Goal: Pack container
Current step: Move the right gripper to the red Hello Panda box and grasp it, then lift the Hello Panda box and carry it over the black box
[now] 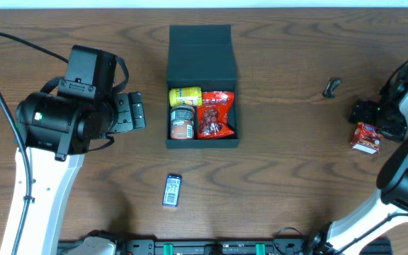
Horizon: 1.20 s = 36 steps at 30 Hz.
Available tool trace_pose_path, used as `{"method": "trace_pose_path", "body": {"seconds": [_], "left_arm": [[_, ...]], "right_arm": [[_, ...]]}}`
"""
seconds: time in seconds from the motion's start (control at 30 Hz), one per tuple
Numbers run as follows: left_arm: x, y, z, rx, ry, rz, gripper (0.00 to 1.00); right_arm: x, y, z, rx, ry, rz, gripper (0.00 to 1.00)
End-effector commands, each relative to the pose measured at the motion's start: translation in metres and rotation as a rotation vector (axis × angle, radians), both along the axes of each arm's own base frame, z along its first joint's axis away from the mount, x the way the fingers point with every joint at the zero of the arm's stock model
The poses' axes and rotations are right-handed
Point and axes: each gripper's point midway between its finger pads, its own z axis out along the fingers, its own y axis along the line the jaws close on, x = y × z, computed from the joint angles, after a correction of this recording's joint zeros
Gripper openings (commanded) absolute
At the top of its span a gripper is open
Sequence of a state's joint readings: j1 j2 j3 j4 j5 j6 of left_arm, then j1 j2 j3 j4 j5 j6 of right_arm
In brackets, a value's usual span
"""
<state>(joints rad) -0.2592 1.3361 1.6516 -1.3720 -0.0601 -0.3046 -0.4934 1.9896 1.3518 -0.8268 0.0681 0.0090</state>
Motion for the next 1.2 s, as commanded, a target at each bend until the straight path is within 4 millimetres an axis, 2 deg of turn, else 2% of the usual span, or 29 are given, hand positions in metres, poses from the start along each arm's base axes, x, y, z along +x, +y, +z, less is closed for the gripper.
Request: {"method": "trace_pose_path", "body": {"seconds": [0.0, 0.2, 0.33, 0.43, 0.5, 0.7, 0.87, 1.17], "left_arm": [[0.000, 0.002, 0.000, 0.026, -0.003, -0.015, 0.95], [0.000, 0.002, 0.000, 0.026, -0.003, -0.015, 0.95], [0.000, 0.002, 0.000, 0.026, -0.003, -0.015, 0.95], [0.000, 0.002, 0.000, 0.026, -0.003, -0.015, 0.95], [0.000, 0.002, 0.000, 0.026, -0.003, -0.015, 0.95], [0.000, 0.004, 0.000, 0.035, -0.004, -0.011, 0.95], [-0.001, 0.004, -0.004, 0.039, 0.008, -0.011, 0.95], [-0.003, 0.006, -0.025, 0.056, 0.057, -0.009, 0.95]], "right_arm": [[-0.003, -0.006, -0.004, -0.007, 0.012, 0.005, 0.99], [-0.003, -0.006, -0.004, -0.007, 0.011, 0.004, 0.82], [-0.004, -0.005, -0.004, -0.005, 0.015, 0.004, 0.68], [-0.004, -0.005, -0.004, -0.003, 0.018, 0.003, 0.66], [-0.005, -0.005, -0.004, -0.002, 0.018, -0.006, 0.62], [-0.006, -0.004, -0.004, 0.001, 0.023, -0.010, 0.40], [-0.006, -0.004, -0.004, 0.001, 0.023, -0.010, 0.38], [-0.007, -0.002, -0.004, 0.013, 0.022, -0.034, 0.15]]}}
